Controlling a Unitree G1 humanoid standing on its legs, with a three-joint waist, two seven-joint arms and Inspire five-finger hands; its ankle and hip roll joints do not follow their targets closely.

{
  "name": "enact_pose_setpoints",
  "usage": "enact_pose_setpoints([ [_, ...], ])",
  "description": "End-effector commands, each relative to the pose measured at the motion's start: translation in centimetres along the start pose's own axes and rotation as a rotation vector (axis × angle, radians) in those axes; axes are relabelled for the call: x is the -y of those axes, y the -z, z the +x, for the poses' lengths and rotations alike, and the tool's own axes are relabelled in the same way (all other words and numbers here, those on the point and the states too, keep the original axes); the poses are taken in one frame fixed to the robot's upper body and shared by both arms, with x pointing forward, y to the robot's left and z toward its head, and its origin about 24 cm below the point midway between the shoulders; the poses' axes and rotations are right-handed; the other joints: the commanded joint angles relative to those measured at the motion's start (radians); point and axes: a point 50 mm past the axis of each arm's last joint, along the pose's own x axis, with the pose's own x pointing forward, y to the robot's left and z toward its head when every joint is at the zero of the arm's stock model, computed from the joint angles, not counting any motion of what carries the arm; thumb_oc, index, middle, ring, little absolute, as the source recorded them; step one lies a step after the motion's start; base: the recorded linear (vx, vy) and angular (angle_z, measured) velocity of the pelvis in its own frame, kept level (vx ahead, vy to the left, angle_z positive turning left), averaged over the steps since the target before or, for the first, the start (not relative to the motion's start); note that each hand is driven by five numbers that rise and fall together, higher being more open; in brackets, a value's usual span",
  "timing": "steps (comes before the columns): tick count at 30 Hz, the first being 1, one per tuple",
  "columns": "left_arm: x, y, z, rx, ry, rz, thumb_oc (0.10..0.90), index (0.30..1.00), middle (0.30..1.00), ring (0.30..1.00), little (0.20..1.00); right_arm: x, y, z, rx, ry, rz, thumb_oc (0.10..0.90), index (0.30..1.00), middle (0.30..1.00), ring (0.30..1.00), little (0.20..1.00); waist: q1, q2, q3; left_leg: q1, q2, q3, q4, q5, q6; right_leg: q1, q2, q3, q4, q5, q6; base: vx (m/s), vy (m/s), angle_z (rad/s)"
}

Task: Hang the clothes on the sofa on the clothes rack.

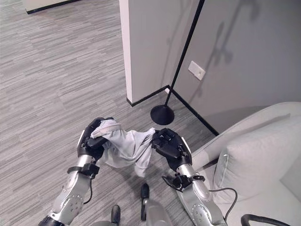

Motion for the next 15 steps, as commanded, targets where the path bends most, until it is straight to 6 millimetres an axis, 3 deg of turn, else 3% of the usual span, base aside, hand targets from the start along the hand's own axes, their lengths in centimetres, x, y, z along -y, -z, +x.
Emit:
enact_pose_setpoints([
  [1,3.4,-5.2,1.0,0.306,0.18,0.028,0.4,0.3,0.3,0.3,0.3,-2.2,-5.3,2.0,0.3,-0.12,-0.014,0.4,0.3,0.3,0.3,0.3,0.013,0.023,-0.083,0.138,-0.04,0.101,0.098,-0.024,-0.028,0.1,0.052,-0.088,-0.211,0.102,0.043,0.37,-0.076,-0.13],
  [2,3.3,-5.7,1.4,0.336,0.158,0.029,0.4,0.3,0.3,0.3,0.3,-1.6,-5.5,2.0,0.302,-0.088,-0.046,0.4,0.3,0.3,0.3,0.3,0.013,0.019,-0.095,0.09,-0.016,0.162,0.224,0.076,-0.106,0.163,0.05,-0.107,-0.269,0.11,0.044,0.38,-0.106,0.01],
  [3,3.1,-6.2,1.5,0.365,0.142,0.054,0.4,0.3,0.3,0.3,0.3,-1.4,-5.7,2.0,0.307,-0.082,-0.062,0.4,0.3,0.3,0.3,0.3,0.013,0.006,-0.099,0.053,0.007,0.208,0.306,0.12,-0.139,0.189,0.043,-0.111,-0.296,0.112,0.04,0.28,-0.1,0.18],
  [4,3.1,-6.2,1.5,0.365,0.142,0.054,0.4,0.3,0.3,0.3,0.3,-1.4,-5.7,2.0,0.307,-0.082,-0.062,0.4,0.3,0.3,0.3,0.3,0.013,0.006,-0.099,0.048,0.009,0.208,0.316,0.115,-0.141,0.189,0.045,-0.111,-0.3,0.115,0.038,0.2,-0.086,0.42],
  [6,2.4,-7.0,1.6,0.414,0.09,0.106,0.4,0.3,0.3,0.3,0.3,-0.8,-5.9,1.8,0.306,-0.052,-0.107,0.4,0.3,0.3,0.3,0.3,0.019,-0.025,-0.101,-0.019,0.044,0.291,0.475,0.158,-0.164,0.236,0.028,-0.104,-0.328,0.098,0.027,0.21,-0.114,0.23],
  [7,2.1,-7.5,1.7,0.442,0.062,0.142,0.4,0.3,0.3,0.3,0.3,-0.5,-6.0,1.6,0.305,-0.03,-0.146,0.4,0.3,0.3,0.3,0.3,0.018,-0.043,-0.103,-0.047,0.093,0.347,0.527,0.164,-0.161,0.252,0.017,-0.104,-0.331,0.086,0.022,0.17,-0.092,0.03],
  [8,2.1,-7.5,1.6,0.442,0.061,0.143,0.4,0.3,0.3,0.3,0.3,-0.5,-6.0,1.6,0.305,-0.029,-0.147,0.4,0.3,0.3,0.3,0.3,0.021,-0.04,-0.102,-0.049,0.098,0.349,0.537,0.158,-0.162,0.252,0.022,-0.101,-0.331,0.086,0.021,0.3,-0.061,-0.04],
  [9,1.4,-8.7,1.9,0.51,-0.013,0.226,0.4,0.3,0.3,0.3,0.3,0.5,-6.7,1.1,0.316,0.039,-0.273,0.4,0.3,0.3,0.3,0.3,0.022,-0.056,-0.095,-0.083,0.205,0.454,0.558,0.142,-0.136,0.292,0.008,-0.096,-0.331,0.058,0.016,0.28,0.004,-0.03],
  [10,0.9,-9.4,1.9,0.547,-0.055,0.278,0.4,0.3,0.3,0.3,0.3,0.9,-7.4,1.0,0.343,0.078,-0.334,0.4,0.3,0.3,0.3,0.3,0.029,-0.065,-0.092,-0.113,0.217,0.478,0.542,0.121,-0.118,0.303,-0.006,-0.084,-0.331,0.051,0.019,0.36,0.038,-0.02],
  [11,0.5,-10.3,1.8,0.592,-0.094,0.347,0.4,0.3,0.3,0.3,0.3,1.0,-8.3,0.9,0.382,0.103,-0.392,0.4,0.3,0.3,0.3,0.3,0.033,-0.064,-0.091,-0.139,0.209,0.462,0.5,0.093,-0.108,0.314,-0.007,-0.068,-0.331,0.043,0.024,0.24,0.124,-0.13],
  [13,0.0,-12.4,1.3,0.711,-0.17,0.484,0.4,0.3,0.3,0.3,0.3,1.0,-10.4,0.8,0.471,0.129,-0.526,0.4,0.3,0.3,0.3,0.3,0.05,-0.053,-0.094,-0.189,0.145,0.371,0.352,0.049,-0.078,0.33,-0.008,-0.014,-0.331,0.022,0.038,0.26,0.211,-0.43],
  [15,-0.5,-14.1,0.7,0.815,-0.235,0.61,0.4,0.3,0.3,0.3,0.3,1.1,-12.2,1.0,0.558,0.192,-0.655,0.4,0.3,0.3,0.3,0.3,0.083,-0.031,-0.097,-0.207,0.114,0.219,0.142,0.101,-0.08,0.364,-0.003,0.041,-0.331,-0.004,0.048,0.34,0.2,-1.0],
])
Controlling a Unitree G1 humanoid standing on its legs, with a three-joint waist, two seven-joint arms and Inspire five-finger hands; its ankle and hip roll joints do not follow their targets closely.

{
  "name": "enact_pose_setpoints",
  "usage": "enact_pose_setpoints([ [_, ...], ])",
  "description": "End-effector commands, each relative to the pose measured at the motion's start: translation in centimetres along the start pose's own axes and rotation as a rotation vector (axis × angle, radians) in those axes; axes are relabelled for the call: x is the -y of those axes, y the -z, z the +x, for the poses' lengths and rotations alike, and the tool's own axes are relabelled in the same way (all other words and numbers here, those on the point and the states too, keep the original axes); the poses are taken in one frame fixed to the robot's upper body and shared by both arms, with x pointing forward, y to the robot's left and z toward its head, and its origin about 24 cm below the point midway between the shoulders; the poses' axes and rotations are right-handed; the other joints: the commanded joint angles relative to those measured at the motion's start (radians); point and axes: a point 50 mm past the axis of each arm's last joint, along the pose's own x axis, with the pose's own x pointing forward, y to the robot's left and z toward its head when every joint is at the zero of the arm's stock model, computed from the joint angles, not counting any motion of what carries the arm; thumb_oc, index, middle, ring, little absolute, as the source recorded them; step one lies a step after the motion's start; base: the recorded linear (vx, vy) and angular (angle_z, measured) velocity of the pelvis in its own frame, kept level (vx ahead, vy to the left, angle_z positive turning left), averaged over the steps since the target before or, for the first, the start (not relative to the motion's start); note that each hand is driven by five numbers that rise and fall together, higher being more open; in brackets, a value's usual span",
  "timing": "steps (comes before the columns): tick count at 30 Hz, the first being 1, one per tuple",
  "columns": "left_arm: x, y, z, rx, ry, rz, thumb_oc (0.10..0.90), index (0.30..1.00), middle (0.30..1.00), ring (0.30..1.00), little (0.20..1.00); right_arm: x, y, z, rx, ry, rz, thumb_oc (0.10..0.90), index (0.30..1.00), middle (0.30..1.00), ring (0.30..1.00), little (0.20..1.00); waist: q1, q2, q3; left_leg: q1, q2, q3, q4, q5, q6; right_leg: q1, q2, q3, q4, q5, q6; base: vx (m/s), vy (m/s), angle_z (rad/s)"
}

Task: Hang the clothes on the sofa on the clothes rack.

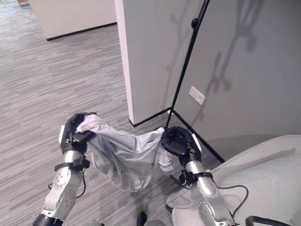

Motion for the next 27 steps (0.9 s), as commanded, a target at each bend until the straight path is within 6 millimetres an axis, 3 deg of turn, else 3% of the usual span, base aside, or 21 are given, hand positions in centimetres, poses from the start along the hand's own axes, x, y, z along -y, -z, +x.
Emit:
enact_pose_setpoints([
  [1,-0.2,-8.1,2.3,0.534,-0.066,0.163,0.4,0.3,0.3,0.3,0.3,2.0,-8.7,1.5,0.466,0.144,-0.255,0.4,0.3,0.3,0.3,0.3,0.029,0.043,-0.053,-0.016,-0.01,-0.187,-0.193,0.169,0.01,0.086,-0.036,0.009,-0.071,-0.011,0.16,0.37,0.13,-1.19],
  [3,-0.2,-9.6,2.8,0.63,-0.097,0.217,0.4,0.3,0.3,0.3,0.3,2.5,-10.3,2.1,0.552,0.248,-0.325,0.4,0.3,0.3,0.3,0.3,0.033,0.055,-0.052,-0.05,0.001,-0.243,-0.271,0.207,-0.011,0.122,-0.033,0.047,-0.071,-0.039,0.161,0.33,0.105,-1.11],
  [7,0.3,-10.8,3.1,0.708,-0.123,0.286,0.4,0.3,0.3,0.3,0.3,2.7,-12.7,1.9,0.685,0.405,-0.439,0.4,0.3,0.3,0.3,0.3,0.038,0.081,-0.063,-0.059,-0.002,-0.256,-0.28,0.249,-0.013,0.16,-0.033,0.099,-0.071,-0.064,0.163,0.26,0.171,-0.56],
  [9,0.5,-10.8,3.2,0.728,-0.116,0.344,0.4,0.3,0.3,0.3,0.3,3.3,-13.8,1.5,0.742,0.527,-0.55,0.4,0.3,0.3,0.3,0.3,0.036,0.1,-0.082,-0.038,-0.008,-0.258,-0.269,0.242,-0.007,0.183,-0.053,0.122,-0.069,-0.075,0.173,0.27,0.234,-0.61],
  [12,1.0,-11.1,3.4,0.757,-0.104,0.397,0.4,0.3,0.3,0.3,0.3,3.8,-14.4,1.2,0.77,0.649,-0.685,0.4,0.3,0.3,0.3,0.3,0.029,0.104,-0.097,-0.021,-0.03,-0.237,-0.26,0.229,0.01,0.183,-0.089,0.133,-0.028,-0.087,0.183,0.29,0.282,-0.42],
  [13,1.9,-11.5,3.9,0.787,-0.076,0.438,0.4,0.3,0.3,0.3,0.3,4.2,-15.2,1.0,0.809,0.755,-0.696,0.4,0.3,0.3,0.3,0.3,0.016,0.108,-0.125,0.022,-0.058,-0.216,-0.28,0.205,0.04,0.161,-0.112,0.141,0.029,-0.08,0.196,0.29,0.247,-0.01],
  [15,3.3,-12.0,4.9,0.814,-0.044,0.451,0.4,0.3,0.3,0.3,0.3,4.0,-15.9,1.4,0.831,0.802,-0.686,0.4,0.3,0.3,0.3,0.3,0.008,0.106,-0.13,0.072,-0.091,-0.188,-0.295,0.182,0.078,0.107,-0.134,0.161,0.159,-0.041,0.223,0.3,0.3,-0.2],
  [18,4.8,-13.0,5.9,0.877,-0.02,0.487,0.4,0.3,0.3,0.3,0.3,3.6,-17.5,2.3,0.895,0.866,-0.731,0.4,0.3,0.3,0.3,0.3,-0.022,0.125,-0.09,0.148,-0.117,-0.169,-0.302,0.139,0.128,-0.026,-0.149,0.183,0.445,0.102,0.225,0.16,0.273,-0.19],
  [20,5.6,-13.7,6.3,0.916,-0.021,0.498,0.4,0.3,0.3,0.3,0.3,3.2,-17.9,3.1,0.907,0.888,-0.71,0.4,0.3,0.3,0.3,0.3,-0.035,0.141,-0.073,0.182,-0.113,-0.136,-0.302,0.116,0.142,-0.093,-0.17,0.137,0.564,0.117,0.217,0.1,0.257,-0.3],
  [22,6.2,-14.5,6.8,0.948,-0.039,0.496,0.4,0.3,0.3,0.3,0.3,2.9,-18.8,3.6,0.943,0.904,-0.723,0.4,0.3,0.3,0.3,0.3,-0.037,0.144,-0.074,0.209,-0.118,-0.098,-0.302,0.088,0.146,-0.13,-0.221,0.048,0.59,0.114,0.216,0.17,0.148,-0.29],
  [25,6.5,-15.6,7.2,0.999,-0.07,0.503,0.4,0.3,0.3,0.3,0.3,2.7,-20.4,3.6,1.006,0.938,-0.769,0.4,0.3,0.3,0.3,0.3,-0.052,0.145,-0.083,0.242,-0.123,-0.078,-0.302,0.05,0.137,-0.178,-0.225,-0.04,0.463,0.068,0.214,0.23,0.002,-0.61],
  [27,6.7,-16.0,7.3,1.015,-0.091,0.503,0.4,0.3,0.3,0.3,0.3,2.9,-20.9,3.6,1.016,0.967,-0.798,0.4,0.3,0.3,0.3,0.3,-0.07,0.136,-0.088,0.272,-0.121,-0.088,-0.302,0.024,0.124,-0.206,-0.206,-0.04,0.301,0.055,0.223,0.28,-0.145,-0.42],
])
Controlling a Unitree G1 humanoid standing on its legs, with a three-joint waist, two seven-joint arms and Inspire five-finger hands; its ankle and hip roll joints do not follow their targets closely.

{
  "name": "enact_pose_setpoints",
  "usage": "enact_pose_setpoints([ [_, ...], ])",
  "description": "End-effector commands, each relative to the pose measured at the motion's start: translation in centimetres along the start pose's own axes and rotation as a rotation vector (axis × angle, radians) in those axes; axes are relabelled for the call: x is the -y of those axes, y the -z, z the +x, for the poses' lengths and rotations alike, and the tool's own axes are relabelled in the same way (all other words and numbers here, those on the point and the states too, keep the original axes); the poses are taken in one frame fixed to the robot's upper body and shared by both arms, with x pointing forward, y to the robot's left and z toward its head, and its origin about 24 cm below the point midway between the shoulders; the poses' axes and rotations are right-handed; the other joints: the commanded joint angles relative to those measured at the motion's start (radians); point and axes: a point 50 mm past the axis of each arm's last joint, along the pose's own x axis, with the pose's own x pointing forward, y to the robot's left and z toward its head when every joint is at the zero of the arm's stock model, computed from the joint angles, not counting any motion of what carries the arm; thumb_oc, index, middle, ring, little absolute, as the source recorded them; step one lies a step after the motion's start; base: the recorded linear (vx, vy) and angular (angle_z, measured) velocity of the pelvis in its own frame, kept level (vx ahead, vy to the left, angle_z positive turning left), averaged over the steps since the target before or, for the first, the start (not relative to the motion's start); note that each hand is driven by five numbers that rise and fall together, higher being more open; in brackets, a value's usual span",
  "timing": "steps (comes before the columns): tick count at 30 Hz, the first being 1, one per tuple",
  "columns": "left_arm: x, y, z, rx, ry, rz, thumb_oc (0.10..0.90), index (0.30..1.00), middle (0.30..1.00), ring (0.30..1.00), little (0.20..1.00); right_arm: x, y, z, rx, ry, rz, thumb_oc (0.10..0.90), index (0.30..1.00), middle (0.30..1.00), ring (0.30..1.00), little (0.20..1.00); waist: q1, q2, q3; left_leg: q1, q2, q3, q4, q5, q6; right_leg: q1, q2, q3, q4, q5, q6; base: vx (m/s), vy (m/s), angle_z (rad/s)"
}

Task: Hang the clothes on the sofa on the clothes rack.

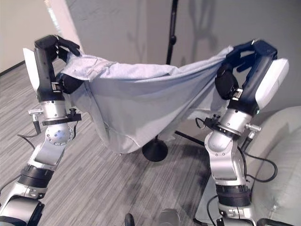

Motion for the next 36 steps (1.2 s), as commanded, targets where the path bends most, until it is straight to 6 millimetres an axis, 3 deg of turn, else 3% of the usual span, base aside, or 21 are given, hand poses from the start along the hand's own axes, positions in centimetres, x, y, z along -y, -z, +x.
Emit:
enact_pose_setpoints([
  [1,-1.4,-2.6,3.1,0.193,-0.13,0.007,0.4,0.3,0.3,0.3,0.3,1.8,-1.7,4.0,0.168,0.196,-0.071,0.4,0.3,0.3,0.3,0.3,-0.028,-0.005,-0.108,0.047,0.051,-0.041,0.003,-0.112,-0.075,0.039,0.072,0.0,-0.288,0.208,-0.029,0.38,-0.203,-0.29],
  [2,-1.6,-2.5,3.7,0.194,-0.168,0.032,0.4,0.3,0.3,0.3,0.3,1.8,-2.0,4.5,0.185,0.217,-0.096,0.4,0.3,0.3,0.3,0.3,-0.036,-0.017,-0.105,0.088,0.06,-0.039,0.003,-0.142,-0.085,0.02,0.079,0.013,-0.441,0.273,0.003,0.27,-0.126,-0.1],
  [4,-1.8,-2.3,4.2,0.215,-0.193,0.088,0.4,0.3,0.3,0.3,0.3,1.7,-1.9,5.0,0.206,0.205,-0.13,0.4,0.3,0.3,0.3,0.3,-0.052,-0.019,-0.102,0.128,0.067,-0.038,0.003,-0.169,-0.094,0.0,0.091,0.043,-0.533,0.317,0.028,0.31,-0.106,-0.2],
  [8,-2.4,-1.4,5.5,0.224,-0.223,0.203,0.4,0.3,0.3,0.3,0.3,1.1,-1.7,6.0,0.247,0.133,-0.18,0.4,0.3,0.3,0.3,0.3,-0.064,-0.032,-0.11,0.182,0.073,-0.042,0.003,-0.212,-0.108,0.004,0.106,0.07,-0.569,0.339,0.043,0.27,-0.119,0.07],
  [11,-3.3,-0.4,6.8,0.194,-0.262,0.275,0.4,0.3,0.3,0.3,0.3,0.2,-1.3,6.6,0.272,0.041,-0.188,0.4,0.3,0.3,0.3,0.3,-0.064,-0.049,-0.14,0.227,0.094,-0.072,0.003,-0.228,-0.119,0.04,0.119,0.091,-0.541,0.349,0.03,0.29,-0.17,0.08],
  [12,-3.3,-0.4,6.8,0.191,-0.262,0.274,0.4,0.3,0.3,0.3,0.3,0.2,-1.3,6.6,0.272,0.039,-0.187,0.4,0.3,0.3,0.3,0.3,-0.065,-0.046,-0.14,0.228,0.097,-0.073,0.003,-0.229,-0.121,0.041,0.121,0.09,-0.538,0.345,0.029,0.36,-0.227,-0.03],
  [13,-4.2,0.2,7.7,0.167,-0.285,0.308,0.4,0.3,0.3,0.3,0.3,-0.4,-1.6,7.1,0.309,-0.038,-0.186,0.4,0.3,0.3,0.3,0.3,-0.062,-0.039,-0.159,0.25,0.136,-0.078,0.013,-0.204,-0.136,0.05,0.147,0.079,-0.508,0.326,0.016,0.24,-0.173,-0.06],
  [16,-4.3,0.3,7.8,0.165,-0.29,0.307,0.4,0.3,0.3,0.3,0.3,-0.5,-1.7,7.3,0.314,-0.039,-0.182,0.4,0.3,0.3,0.3,0.3,-0.066,-0.03,-0.156,0.254,0.145,-0.077,0.006,-0.201,-0.142,0.049,0.155,0.076,-0.502,0.32,0.011,0.15,-0.147,-0.05],
  [17,-5.4,0.9,8.9,0.145,-0.287,0.367,0.4,0.3,0.3,0.3,0.3,-0.8,-2.1,8.3,0.368,-0.103,-0.203,0.4,0.3,0.3,0.3,0.3,-0.047,-0.029,-0.162,0.19,0.193,-0.099,0.167,-0.097,-0.167,0.101,0.199,0.066,-0.511,0.29,-0.025,0.28,-0.339,-0.04],
  [19,-6.3,1.4,9.6,0.128,-0.273,0.416,0.4,0.3,0.3,0.3,0.3,-0.9,-2.2,9.0,0.394,-0.127,-0.22,0.4,0.3,0.3,0.3,0.3,-0.038,-0.033,-0.161,0.126,0.222,-0.12,0.316,-0.021,-0.19,0.168,0.224,0.048,-0.547,0.258,-0.055,0.31,-0.374,0.02],
  [20,-6.6,1.5,10.0,0.127,-0.269,0.438,0.4,0.3,0.3,0.3,0.3,-0.7,-2.4,9.5,0.411,-0.124,-0.236,0.4,0.3,0.3,0.3,0.3,-0.034,-0.048,-0.152,0.072,0.241,-0.141,0.443,0.058,-0.208,0.198,0.23,0.041,-0.563,0.253,-0.082,0.27,-0.446,0.12],
  [21,-7.3,1.4,10.9,0.133,-0.267,0.477,0.4,0.3,0.3,0.3,0.3,-0.1,-2.6,10.7,0.425,-0.103,-0.268,0.4,0.3,0.3,0.3,0.3,-0.028,-0.081,-0.134,-0.027,0.276,-0.13,0.639,0.135,-0.21,0.253,0.232,0.027,-0.584,0.229,-0.114,0.26,-0.442,0.22],
  [22,-7.4,1.4,11.1,0.127,-0.266,0.486,0.4,0.3,0.3,0.3,0.3,0.1,-2.7,11.0,0.432,-0.099,-0.277,0.4,0.3,0.3,0.3,0.3,-0.023,-0.093,-0.128,-0.063,0.274,-0.104,0.666,0.122,-0.199,0.273,0.23,0.024,-0.587,0.216,-0.126,0.27,-0.348,0.33],
  [24,-7.9,1.7,11.1,0.117,-0.269,0.516,0.4,0.3,0.3,0.3,0.3,-0.2,-3.2,11.3,0.442,-0.096,-0.269,0.4,0.3,0.3,0.3,0.3,0.012,-0.096,-0.106,-0.179,0.169,-0.107,0.689,-0.006,-0.164,0.308,0.23,0.057,-0.585,0.197,-0.125,0.2,-0.061,0.42],
  [25,-8.3,1.9,10.9,0.114,-0.274,0.537,0.4,0.3,0.3,0.3,0.3,-0.2,-3.3,11.3,0.443,-0.09,-0.261,0.4,0.3,0.3,0.3,0.3,0.031,-0.093,-0.102,-0.22,0.108,-0.126,0.631,-0.057,-0.144,0.312,0.232,0.072,-0.586,0.196,-0.117,0.23,0.069,0.25],
  [26,-8.6,2.1,10.5,0.127,-0.262,0.573,0.4,0.3,0.3,0.3,0.3,0.3,-3.3,11.4,0.467,-0.08,-0.29,0.4,0.3,0.3,0.3,0.3,0.043,-0.088,-0.107,-0.221,0.076,-0.134,0.485,-0.073,-0.13,0.31,0.231,0.074,-0.582,0.195,-0.102,0.22,0.08,-0.12],
  [28,-9.5,2.7,9.9,0.112,-0.28,0.596,0.4,0.3,0.3,0.3,0.3,0.8,-2.5,11.8,0.427,-0.053,-0.311,0.4,0.3,0.3,0.3,0.3,0.064,-0.073,-0.123,-0.146,0.055,-0.169,0.293,-0.084,-0.123,0.313,0.241,0.071,-0.571,0.185,-0.094,0.21,0.034,-0.33],
  [29,-9.6,2.7,9.8,0.111,-0.28,0.597,0.4,0.3,0.3,0.3,0.3,0.7,-2.5,11.8,0.428,-0.054,-0.31,0.4,0.3,0.3,0.3,0.3,0.064,-0.074,-0.122,-0.138,0.054,-0.168,0.282,-0.079,-0.123,0.316,0.24,0.072,-0.57,0.184,-0.094,0.22,0.046,-0.34],
  [30,-9.8,3.3,9.3,0.061,-0.299,0.564,0.4,0.3,0.3,0.3,0.3,0.2,-2.3,11.3,0.39,-0.067,-0.262,0.4,0.3,0.3,0.3,0.3,0.059,-0.066,-0.144,-0.085,0.042,-0.182,0.189,-0.114,-0.1,0.312,0.246,0.074,-0.571,0.172,-0.094,0.17,0.067,-0.11],
  [35,-8.8,5.0,7.4,-0.012,-0.226,0.532,0.4,0.3,0.3,0.3,0.3,-0.6,-1.2,9.9,0.348,-0.131,-0.246,0.4,0.3,0.3,0.3,0.3,0.05,-0.061,-0.184,-0.01,0.037,-0.184,0.051,-0.07,-0.109,0.325,0.235,0.063,-0.583,0.169,-0.086,0.13,0.046,-0.03],
  [36,-8.1,5.7,5.9,-0.05,-0.193,0.491,0.4,0.3,0.3,0.3,0.3,-1.0,-0.4,8.6,0.319,-0.189,-0.236,0.4,0.3,0.3,0.3,0.3,0.052,-0.058,-0.186,0.005,0.039,-0.186,0.014,-0.057,-0.109,0.322,0.233,0.063,-0.588,0.172,-0.083,0.02,0.036,0.19],
])
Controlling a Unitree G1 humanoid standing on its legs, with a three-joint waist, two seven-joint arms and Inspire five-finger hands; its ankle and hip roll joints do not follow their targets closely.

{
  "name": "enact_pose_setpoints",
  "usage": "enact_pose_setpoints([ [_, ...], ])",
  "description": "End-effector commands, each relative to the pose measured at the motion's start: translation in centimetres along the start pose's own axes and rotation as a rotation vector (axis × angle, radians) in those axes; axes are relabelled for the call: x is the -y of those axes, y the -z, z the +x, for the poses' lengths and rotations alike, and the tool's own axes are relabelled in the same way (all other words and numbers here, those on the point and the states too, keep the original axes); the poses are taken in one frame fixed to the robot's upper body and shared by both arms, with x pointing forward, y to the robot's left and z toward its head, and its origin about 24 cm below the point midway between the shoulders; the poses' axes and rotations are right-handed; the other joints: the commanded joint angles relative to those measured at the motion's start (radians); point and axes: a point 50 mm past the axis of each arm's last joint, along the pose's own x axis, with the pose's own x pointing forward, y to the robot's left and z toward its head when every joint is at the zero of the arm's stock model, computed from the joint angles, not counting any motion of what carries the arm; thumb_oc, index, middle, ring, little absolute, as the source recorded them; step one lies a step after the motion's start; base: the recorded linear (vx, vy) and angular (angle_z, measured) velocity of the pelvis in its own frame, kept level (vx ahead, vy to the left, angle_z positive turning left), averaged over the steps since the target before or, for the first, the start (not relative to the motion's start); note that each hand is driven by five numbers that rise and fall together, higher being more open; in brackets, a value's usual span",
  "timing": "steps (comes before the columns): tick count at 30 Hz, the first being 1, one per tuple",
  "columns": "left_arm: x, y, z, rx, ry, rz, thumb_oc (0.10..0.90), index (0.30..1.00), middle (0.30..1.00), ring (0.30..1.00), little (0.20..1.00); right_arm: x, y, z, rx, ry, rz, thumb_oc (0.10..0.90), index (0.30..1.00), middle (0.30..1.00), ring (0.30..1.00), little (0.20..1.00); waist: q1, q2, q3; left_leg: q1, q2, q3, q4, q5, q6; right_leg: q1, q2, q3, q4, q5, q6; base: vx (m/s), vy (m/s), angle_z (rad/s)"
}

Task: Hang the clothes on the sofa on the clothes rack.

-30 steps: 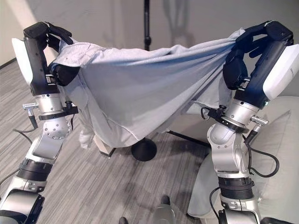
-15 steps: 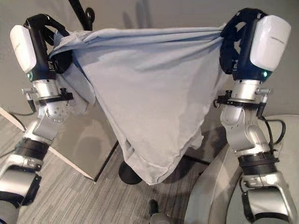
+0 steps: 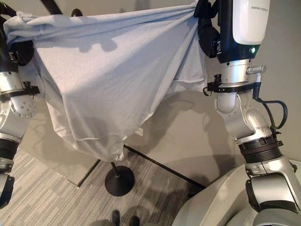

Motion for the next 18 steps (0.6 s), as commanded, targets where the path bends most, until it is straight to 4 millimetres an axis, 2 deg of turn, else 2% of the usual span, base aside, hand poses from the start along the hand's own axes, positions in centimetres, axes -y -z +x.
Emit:
enact_pose_setpoints([
  [1,-1.0,1.7,-0.8,-0.105,-0.056,-0.056,0.4,0.3,0.3,0.3,0.3,2.0,3.2,-0.8,-0.125,0.037,-0.062,0.4,0.3,0.3,0.3,0.3,0.039,0.066,-0.165,0.087,0.025,-0.02,-0.07,-0.018,-0.029,-0.004,-0.128,0.115,0.009,-0.022,0.18,0.03,0.048,0.2],
  [5,0.3,1.9,-5.0,-0.169,0.027,-0.122,0.4,0.3,0.3,0.3,0.3,1.0,3.8,-4.6,-0.192,-0.057,-0.048,0.4,0.3,0.3,0.3,0.3,0.038,0.066,-0.165,0.088,0.029,-0.017,-0.075,-0.031,-0.029,-0.003,-0.131,0.114,0.002,-0.029,0.186,0.04,0.028,-0.04],
  [7,1.1,1.8,-7.8,-0.223,0.074,-0.174,0.4,0.3,0.3,0.3,0.3,0.4,3.9,-7.4,-0.24,-0.124,-0.024,0.4,0.3,0.3,0.3,0.3,0.041,0.063,-0.167,0.088,0.029,-0.016,-0.075,-0.034,-0.027,-0.003,-0.133,0.114,0.001,-0.029,0.188,0.06,0.011,-0.12],
  [10,1.1,1.8,-7.9,-0.223,0.076,-0.174,0.4,0.3,0.3,0.3,0.3,0.4,3.9,-7.5,-0.241,-0.126,-0.025,0.4,0.3,0.3,0.3,0.3,0.043,0.063,-0.169,0.09,0.029,-0.016,-0.075,-0.037,-0.027,-0.002,-0.133,0.115,0.001,-0.031,0.188,0.02,0.001,-0.08],
  [11,2.2,1.4,-12.0,-0.312,0.145,-0.255,0.4,0.3,0.3,0.3,0.3,-1.1,3.4,-11.4,-0.308,-0.236,0.036,0.4,0.3,0.3,0.3,0.3,0.043,0.056,-0.155,0.084,0.027,-0.015,-0.075,-0.029,-0.022,-0.011,-0.138,0.114,0.0,-0.018,0.19,0.0,0.0,0.0],
  [12,2.5,1.2,-13.3,-0.345,0.174,-0.277,0.4,0.3,0.3,0.3,0.3,-1.8,2.8,-12.4,-0.325,-0.265,0.075,0.4,0.3,0.3,0.3,0.3,0.045,0.054,-0.159,0.088,0.028,-0.014,-0.075,-0.042,-0.021,-0.009,-0.138,0.117,0.0,-0.027,0.191,-0.01,0.0,0.04],
  [13,2.5,1.2,-13.3,-0.345,0.174,-0.277,0.4,0.3,0.3,0.3,0.3,-1.8,2.8,-12.4,-0.325,-0.265,0.075,0.4,0.3,0.3,0.3,0.3,0.046,0.053,-0.157,0.084,0.027,-0.012,-0.075,-0.032,-0.021,-0.013,-0.139,0.117,0.0,-0.018,0.19,0.05,-0.006,0.06],
  [14,3.2,0.8,-15.4,-0.413,0.213,-0.33,0.4,0.3,0.3,0.3,0.3,-3.0,1.4,-14.2,-0.357,-0.314,0.171,0.4,0.3,0.3,0.3,0.3,0.046,0.051,-0.155,0.088,0.03,-0.011,-0.075,-0.042,-0.019,-0.011,-0.137,0.12,0.0,-0.027,0.191,-0.03,-0.01,0.03],
  [17,4.4,-0.4,-18.0,-0.495,0.271,-0.422,0.4,0.3,0.3,0.3,0.3,-4.8,-0.6,-16.4,-0.389,-0.388,0.283,0.4,0.3,0.3,0.3,0.3,0.045,0.046,-0.149,0.083,0.03,-0.009,-0.075,-0.03,-0.017,-0.018,-0.138,0.122,0.0,-0.014,0.189,0.01,-0.002,0.0],
  [18,4.4,-0.4,-18.1,-0.496,0.273,-0.421,0.4,0.3,0.3,0.3,0.3,-4.8,-0.7,-16.4,-0.39,-0.39,0.284,0.4,0.3,0.3,0.3,0.3,0.045,0.047,-0.152,0.088,0.031,-0.01,-0.075,-0.041,-0.018,-0.013,-0.136,0.123,0.0,-0.024,0.19,0.0,0.0,0.0],
])
